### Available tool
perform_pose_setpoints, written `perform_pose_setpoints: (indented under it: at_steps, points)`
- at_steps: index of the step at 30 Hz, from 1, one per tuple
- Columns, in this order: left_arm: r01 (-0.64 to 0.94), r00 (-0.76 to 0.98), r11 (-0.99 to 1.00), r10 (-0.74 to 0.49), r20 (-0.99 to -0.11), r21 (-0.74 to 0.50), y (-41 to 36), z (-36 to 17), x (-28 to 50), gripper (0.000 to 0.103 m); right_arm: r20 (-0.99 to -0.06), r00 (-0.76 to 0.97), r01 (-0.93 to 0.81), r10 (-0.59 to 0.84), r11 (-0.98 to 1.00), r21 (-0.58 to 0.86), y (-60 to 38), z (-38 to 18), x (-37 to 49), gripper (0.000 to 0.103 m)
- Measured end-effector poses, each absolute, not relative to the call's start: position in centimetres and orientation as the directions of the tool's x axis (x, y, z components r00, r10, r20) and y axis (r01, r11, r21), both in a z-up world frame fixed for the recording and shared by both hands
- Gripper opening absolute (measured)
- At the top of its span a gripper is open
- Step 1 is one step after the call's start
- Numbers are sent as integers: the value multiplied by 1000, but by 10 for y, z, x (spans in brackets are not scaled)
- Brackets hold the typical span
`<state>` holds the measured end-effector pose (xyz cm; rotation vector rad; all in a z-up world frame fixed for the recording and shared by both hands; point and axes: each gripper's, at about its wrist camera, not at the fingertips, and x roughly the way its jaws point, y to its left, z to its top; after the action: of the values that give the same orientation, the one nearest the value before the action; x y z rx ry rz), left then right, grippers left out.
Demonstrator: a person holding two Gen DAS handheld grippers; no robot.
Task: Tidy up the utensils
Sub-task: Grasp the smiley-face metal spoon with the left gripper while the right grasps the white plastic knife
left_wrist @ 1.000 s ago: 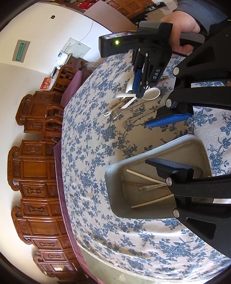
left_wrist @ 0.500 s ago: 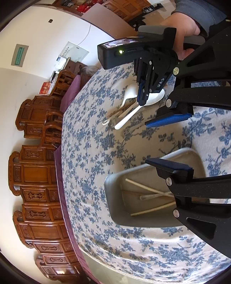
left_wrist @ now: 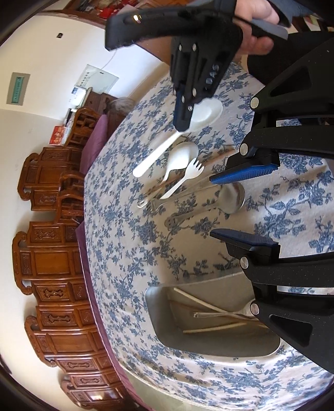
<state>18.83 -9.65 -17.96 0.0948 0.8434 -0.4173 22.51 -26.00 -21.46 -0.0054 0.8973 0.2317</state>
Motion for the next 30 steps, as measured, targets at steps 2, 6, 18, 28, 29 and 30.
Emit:
perform_pose_setpoints:
  at_steps: [2,6,18,28,29,30]
  points:
    - [389,580,917,-313,-752,-82,-102,-182,191,34,-773,602,-209,201,974,90,-266,-215,221,6]
    - [376,544,923,-287,-788,-77,-114,-193,205,34,-773,601,-224,202,971,80,-275,-219,216,6]
    - [360,449,933,-179,-875,-6,-143,-230,252,25,-772,598,-219,216,970,102,-292,-218,219,6]
    - [316,381,949,-119,-917,9,-146,-252,281,14,-773,592,-219,227,969,117,-292,-219,219,7]
    - [309,377,951,-115,-919,8,-147,-252,282,13,-773,592,-219,227,969,116,-293,-219,219,7]
    - [306,372,952,-112,-921,8,-147,-251,284,11,-773,593,-219,226,969,116,-293,-219,219,7]
